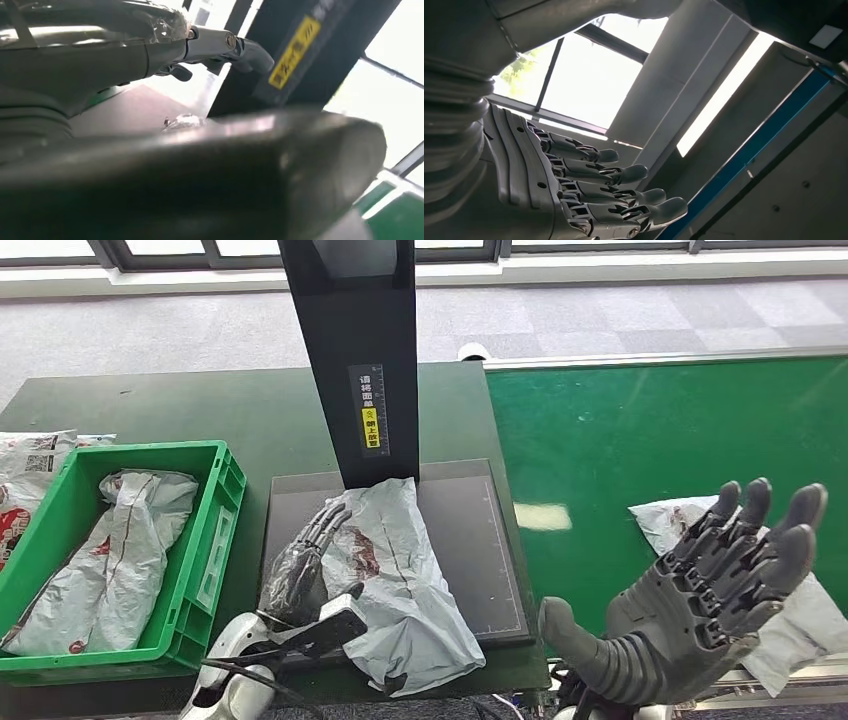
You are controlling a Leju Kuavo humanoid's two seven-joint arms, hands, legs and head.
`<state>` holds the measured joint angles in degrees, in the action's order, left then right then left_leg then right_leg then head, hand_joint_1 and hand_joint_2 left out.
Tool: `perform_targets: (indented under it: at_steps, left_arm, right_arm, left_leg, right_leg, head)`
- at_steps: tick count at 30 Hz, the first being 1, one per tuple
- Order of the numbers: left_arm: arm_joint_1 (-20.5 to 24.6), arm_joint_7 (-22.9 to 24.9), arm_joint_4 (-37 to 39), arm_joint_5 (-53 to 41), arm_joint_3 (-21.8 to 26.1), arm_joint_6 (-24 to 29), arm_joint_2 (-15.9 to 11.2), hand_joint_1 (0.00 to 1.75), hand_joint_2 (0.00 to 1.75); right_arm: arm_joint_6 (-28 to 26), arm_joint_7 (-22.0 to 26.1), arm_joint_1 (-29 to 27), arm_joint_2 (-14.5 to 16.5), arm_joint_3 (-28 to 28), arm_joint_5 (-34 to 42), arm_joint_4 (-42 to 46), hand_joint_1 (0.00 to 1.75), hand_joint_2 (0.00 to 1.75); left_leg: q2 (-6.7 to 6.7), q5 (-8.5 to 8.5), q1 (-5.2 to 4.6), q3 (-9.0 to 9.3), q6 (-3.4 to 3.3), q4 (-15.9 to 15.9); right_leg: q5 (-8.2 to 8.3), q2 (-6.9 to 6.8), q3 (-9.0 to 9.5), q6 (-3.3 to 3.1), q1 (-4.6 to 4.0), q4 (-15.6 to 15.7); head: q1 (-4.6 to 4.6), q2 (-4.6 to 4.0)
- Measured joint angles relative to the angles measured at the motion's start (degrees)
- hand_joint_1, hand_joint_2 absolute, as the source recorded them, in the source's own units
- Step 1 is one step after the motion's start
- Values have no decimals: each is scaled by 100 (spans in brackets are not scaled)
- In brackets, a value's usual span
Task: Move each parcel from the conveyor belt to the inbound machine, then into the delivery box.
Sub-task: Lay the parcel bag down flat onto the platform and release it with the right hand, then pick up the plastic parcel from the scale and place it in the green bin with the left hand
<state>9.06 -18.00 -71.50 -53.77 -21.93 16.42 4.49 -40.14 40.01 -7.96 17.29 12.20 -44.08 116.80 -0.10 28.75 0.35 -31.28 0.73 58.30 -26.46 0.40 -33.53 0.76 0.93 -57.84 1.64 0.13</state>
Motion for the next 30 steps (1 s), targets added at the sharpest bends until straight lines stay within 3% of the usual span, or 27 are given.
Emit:
perform_targets:
  at_steps: [10,15,20,24,30]
  left_arm:
    - [717,-180,1508,-909,-842,-964,-7,0,175]
    - [971,-409,2163,-977,-1196,-1005,49,0,175]
    - [1001,-398,2322,-971,-1364,-974,110,0,175]
    - [989,-396,2354,-973,-1439,-962,130,175,175]
    - [822,-438,2160,-977,-1496,-670,126,175,175]
  right_arm:
    - [5,-1,269,0,-9,32,-336,0,175]
    - [5,0,264,0,-9,-27,-442,0,175]
    - [5,0,249,0,-9,-45,-508,0,175]
    - [5,-1,231,0,-9,-46,-547,0,175]
    - [5,1,166,0,-9,-52,-558,0,175]
  left_leg:
    - [-1,-2,0,5,-1,0]
    - [-18,-1,0,11,-1,-1]
    - [-21,2,-1,14,-3,-2]
    - [-20,11,-3,9,-5,-3]
    - [-19,13,-2,19,-7,-4]
  right_leg:
    - [2,-1,6,0,0,0]
    - [-5,-15,22,-1,0,0]
    - [-9,-17,45,0,3,1]
    - [-20,-18,73,1,4,3]
    - [-19,-21,82,1,3,3]
  head:
    - [0,0]
    - [-1,0]
    - [0,0]
    - [-1,0]
    - [-1,0]
